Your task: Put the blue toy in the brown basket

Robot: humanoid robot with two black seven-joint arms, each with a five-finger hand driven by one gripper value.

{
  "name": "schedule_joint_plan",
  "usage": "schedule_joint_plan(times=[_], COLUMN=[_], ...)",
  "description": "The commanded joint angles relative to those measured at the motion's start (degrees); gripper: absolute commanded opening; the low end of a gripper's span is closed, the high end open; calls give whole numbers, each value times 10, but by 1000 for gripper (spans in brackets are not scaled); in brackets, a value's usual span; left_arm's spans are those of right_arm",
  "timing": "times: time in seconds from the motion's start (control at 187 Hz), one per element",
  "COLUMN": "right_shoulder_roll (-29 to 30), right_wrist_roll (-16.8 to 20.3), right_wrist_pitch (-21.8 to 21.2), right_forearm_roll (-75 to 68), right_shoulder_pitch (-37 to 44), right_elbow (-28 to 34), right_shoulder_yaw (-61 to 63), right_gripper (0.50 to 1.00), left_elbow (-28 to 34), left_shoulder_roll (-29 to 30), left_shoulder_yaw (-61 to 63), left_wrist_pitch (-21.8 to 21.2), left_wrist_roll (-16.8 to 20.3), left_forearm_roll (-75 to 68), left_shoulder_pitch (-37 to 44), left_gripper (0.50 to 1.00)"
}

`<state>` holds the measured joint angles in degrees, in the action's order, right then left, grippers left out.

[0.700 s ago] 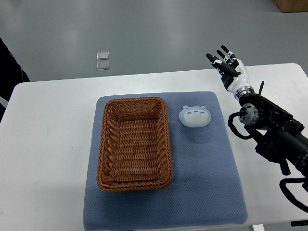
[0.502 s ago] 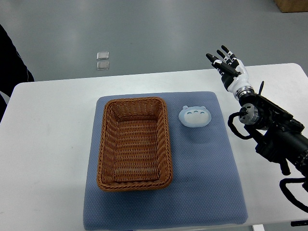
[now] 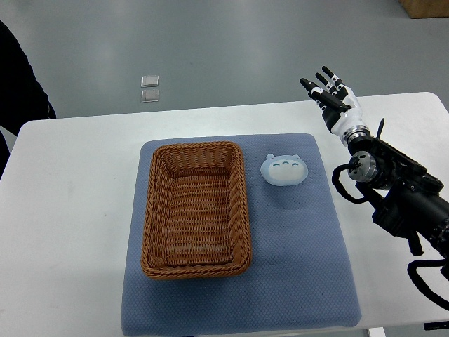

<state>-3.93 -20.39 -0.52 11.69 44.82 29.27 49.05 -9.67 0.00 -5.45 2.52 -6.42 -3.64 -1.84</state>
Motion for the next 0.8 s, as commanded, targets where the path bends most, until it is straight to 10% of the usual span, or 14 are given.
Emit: schedule_joint_plan(times=[0.0, 0.518, 0.796], right_shoulder_roll=[0, -17, -64], right_wrist_roll=[0, 1, 8], right_wrist_pitch=[1, 9, 82], right_forearm_roll=[0, -1, 9], right_shoulder_pitch=[0, -1, 4], right_elbow=[0, 13, 92], right_shoulder_yaw=[1, -1, -22], right_gripper=[905, 905, 905], left_elbow=[0, 0, 0], left_shoulder_roll=[0, 0, 0], left_shoulder_yaw=[0, 0, 0], left_wrist_pitch=[0, -1, 0], left_wrist_roll=[0, 0, 0], left_forearm_roll=[0, 0, 0], left_shoulder_pitch=[0, 0, 0], left_gripper=[1000, 1000, 1000])
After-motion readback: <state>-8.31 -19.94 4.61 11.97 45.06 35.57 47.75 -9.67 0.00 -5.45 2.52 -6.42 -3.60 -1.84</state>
